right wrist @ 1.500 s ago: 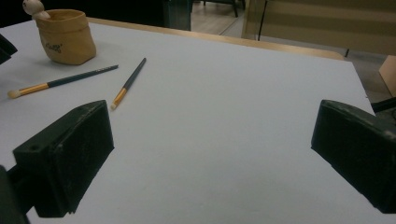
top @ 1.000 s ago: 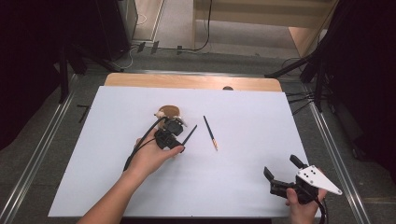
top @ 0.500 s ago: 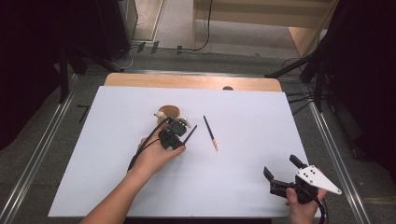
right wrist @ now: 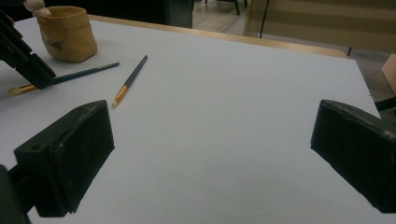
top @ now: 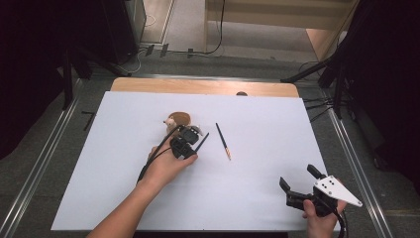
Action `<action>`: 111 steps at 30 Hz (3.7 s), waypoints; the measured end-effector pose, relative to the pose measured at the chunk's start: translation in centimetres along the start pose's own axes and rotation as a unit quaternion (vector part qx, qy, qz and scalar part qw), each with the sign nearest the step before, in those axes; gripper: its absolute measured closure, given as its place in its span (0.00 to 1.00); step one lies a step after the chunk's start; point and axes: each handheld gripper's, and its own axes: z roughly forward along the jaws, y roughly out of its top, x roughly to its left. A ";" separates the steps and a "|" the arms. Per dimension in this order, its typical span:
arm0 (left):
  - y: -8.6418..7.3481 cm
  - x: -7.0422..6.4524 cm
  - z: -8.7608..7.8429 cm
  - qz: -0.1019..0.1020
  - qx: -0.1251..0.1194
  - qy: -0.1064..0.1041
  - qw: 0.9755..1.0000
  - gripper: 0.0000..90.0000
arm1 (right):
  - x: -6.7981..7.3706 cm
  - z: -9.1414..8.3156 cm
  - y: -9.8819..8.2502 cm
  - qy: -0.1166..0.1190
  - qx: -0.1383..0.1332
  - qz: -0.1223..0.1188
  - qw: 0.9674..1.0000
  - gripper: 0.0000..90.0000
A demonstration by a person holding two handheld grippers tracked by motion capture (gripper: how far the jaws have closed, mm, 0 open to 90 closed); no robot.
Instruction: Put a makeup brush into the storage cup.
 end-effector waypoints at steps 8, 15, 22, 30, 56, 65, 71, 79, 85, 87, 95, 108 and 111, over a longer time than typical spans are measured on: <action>0.1 0.1 0.2 -0.003 0.001 0.005 1.000 0.83 | 0.0 0.1 0.0 0.001 0.000 0.000 1.000 0.00; 0.1 0.5 0.2 -0.013 -0.002 0.002 1.000 0.94 | 0.1 0.1 0.0 0.002 0.003 -0.001 1.000 0.00; -0.3 0.7 0.1 -0.016 -0.014 -0.005 1.000 0.95 | 0.3 0.2 0.0 0.004 0.003 -0.002 1.000 0.00; -1.7 1.1 -1.4 -0.034 -0.062 -0.029 0.997 0.95 | 0.5 0.4 0.0 0.005 0.005 -0.001 1.000 0.00; -8.7 1.1 -5.9 -0.071 -0.250 -0.079 0.962 0.95 | 4.2 2.4 3.8 0.044 0.001 -0.019 0.999 0.01; -9.9 0.6 -7.2 -0.064 -0.309 -0.110 0.943 0.95 | 7.1 4.6 6.6 0.076 -0.012 -0.024 0.997 0.02; -10.2 0.2 -7.3 -0.065 -0.342 -0.125 0.929 0.95 | 9.6 6.4 8.6 0.099 -0.018 -0.033 0.994 0.05; -10.5 -1.2 -6.9 -0.045 -0.376 -0.143 0.915 0.95 | 11.9 7.9 9.6 0.136 -0.021 0.001 0.991 0.16; -10.5 -2.5 -6.5 -0.029 -0.392 -0.141 0.908 0.95 | 13.1 8.2 9.5 0.159 -0.005 0.036 0.987 0.18; -10.6 -2.9 -6.3 -0.023 -0.394 -0.139 0.908 0.95 | 13.3 8.0 9.5 0.166 -0.008 0.054 0.985 0.21; -10.5 -4.3 -6.0 -0.015 -0.409 -0.146 0.901 0.95 | 13.8 8.0 9.3 0.203 -0.006 0.129 0.971 0.34; -10.7 -5.8 -6.1 0.007 -0.425 -0.137 0.895 0.95 | 13.4 8.9 7.4 0.250 0.004 0.239 0.938 0.76; -10.6 -6.0 -6.1 0.009 -0.425 -0.138 0.895 0.95 | 13.4 8.9 7.3 0.255 0.010 0.253 0.933 0.80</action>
